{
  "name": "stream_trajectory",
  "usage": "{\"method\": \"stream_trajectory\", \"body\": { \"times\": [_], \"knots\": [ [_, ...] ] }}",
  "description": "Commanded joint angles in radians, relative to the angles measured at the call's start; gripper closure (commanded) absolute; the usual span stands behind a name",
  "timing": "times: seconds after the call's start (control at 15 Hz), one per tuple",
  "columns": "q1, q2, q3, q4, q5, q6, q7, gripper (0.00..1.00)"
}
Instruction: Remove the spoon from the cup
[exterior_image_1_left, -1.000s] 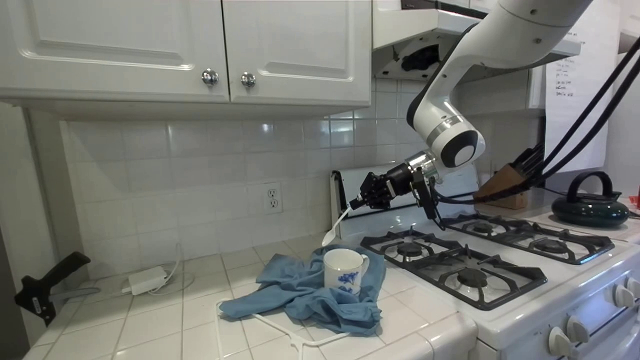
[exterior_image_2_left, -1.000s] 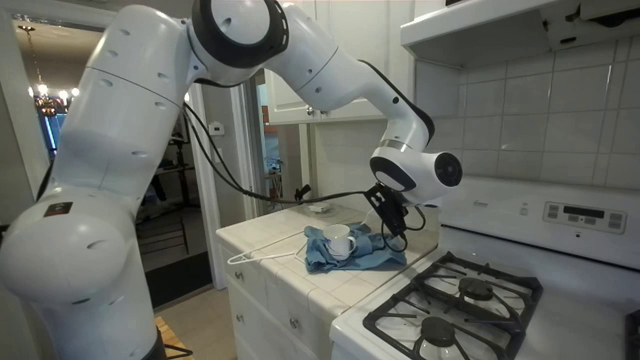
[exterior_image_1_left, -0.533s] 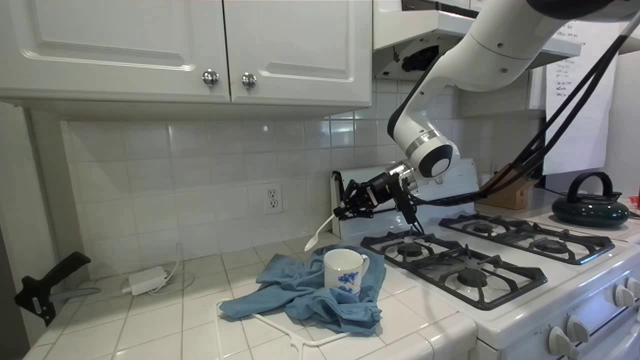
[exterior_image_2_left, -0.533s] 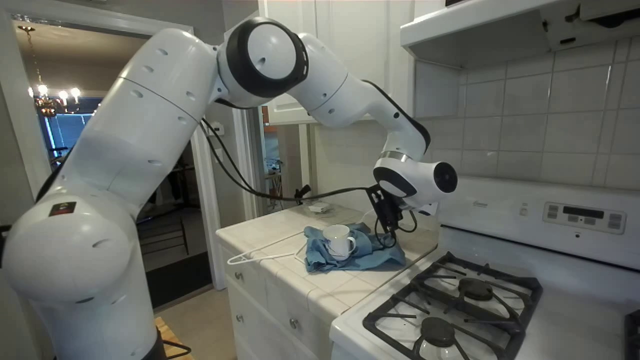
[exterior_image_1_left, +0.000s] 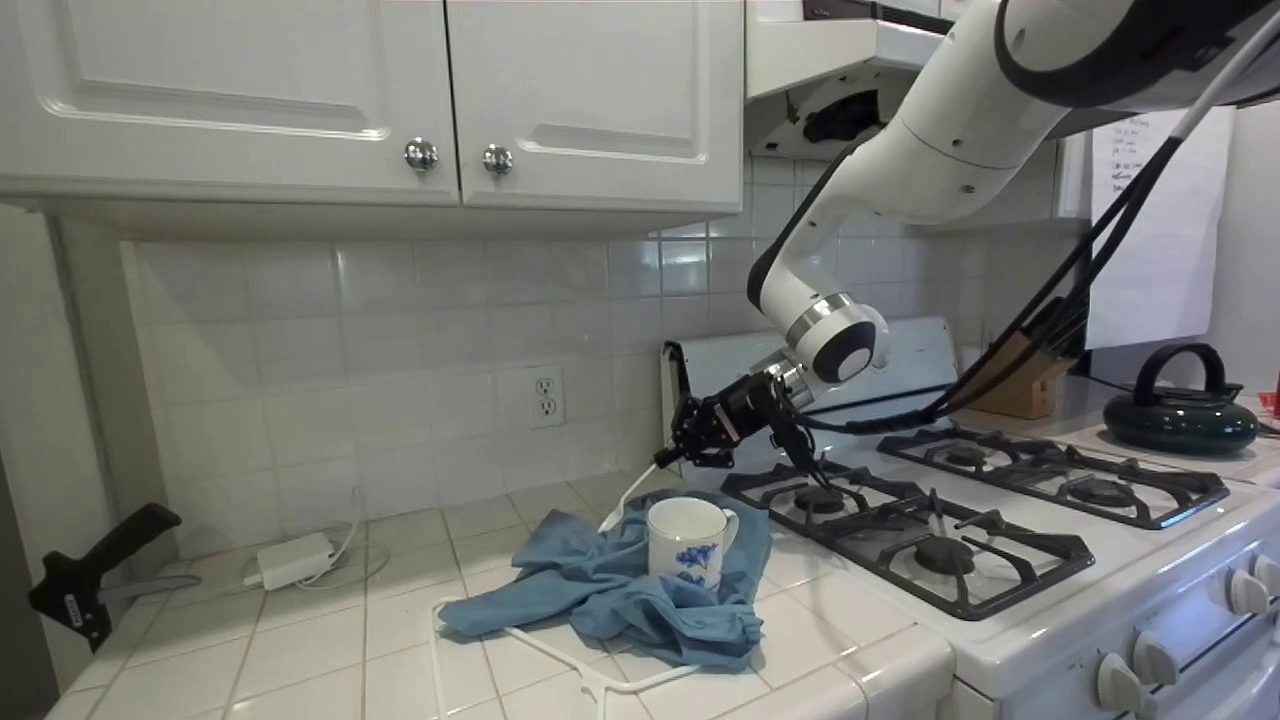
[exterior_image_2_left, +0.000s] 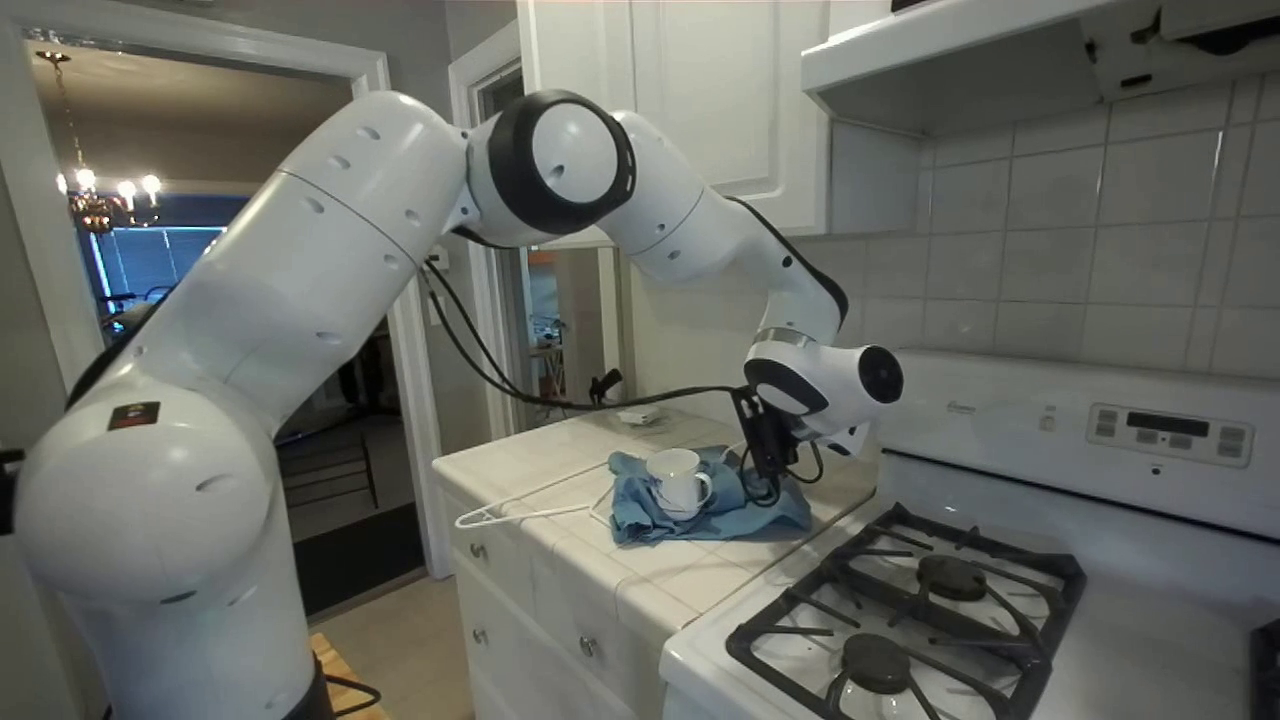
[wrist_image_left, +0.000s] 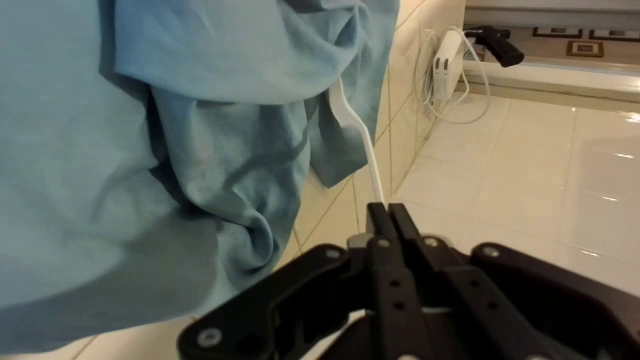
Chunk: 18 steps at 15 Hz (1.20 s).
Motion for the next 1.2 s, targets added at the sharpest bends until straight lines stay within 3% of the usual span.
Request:
{"method": "stream_trajectory", "body": {
  "times": [0.0, 0.27, 0.67, 0.8, 0.87, 0.93, 1.07, 1.13],
  "knots": [
    [0.032, 0.025, -0.013, 0.016, -0.095, 0.069, 0.078, 0.71],
    [0.088, -0.044, -0.028, -0.058, -0.264, 0.248, 0.115, 0.42],
    [0.16, -0.244, -0.027, -0.315, -0.65, 0.463, 0.254, 0.0],
    [0.178, -0.315, -0.03, -0.422, -0.802, 0.544, 0.331, 0.0],
    [0.256, -0.343, -0.109, -0.47, -0.829, 0.571, 0.347, 0.0],
    [0.231, -0.381, -0.082, -0.521, -0.948, 0.615, 0.419, 0.0],
    [0.284, -0.437, -0.148, -0.598, -1.1, 0.66, 0.531, 0.0],
    [0.353, -0.459, -0.225, -0.626, -1.145, 0.67, 0.574, 0.0]
  ]
}}
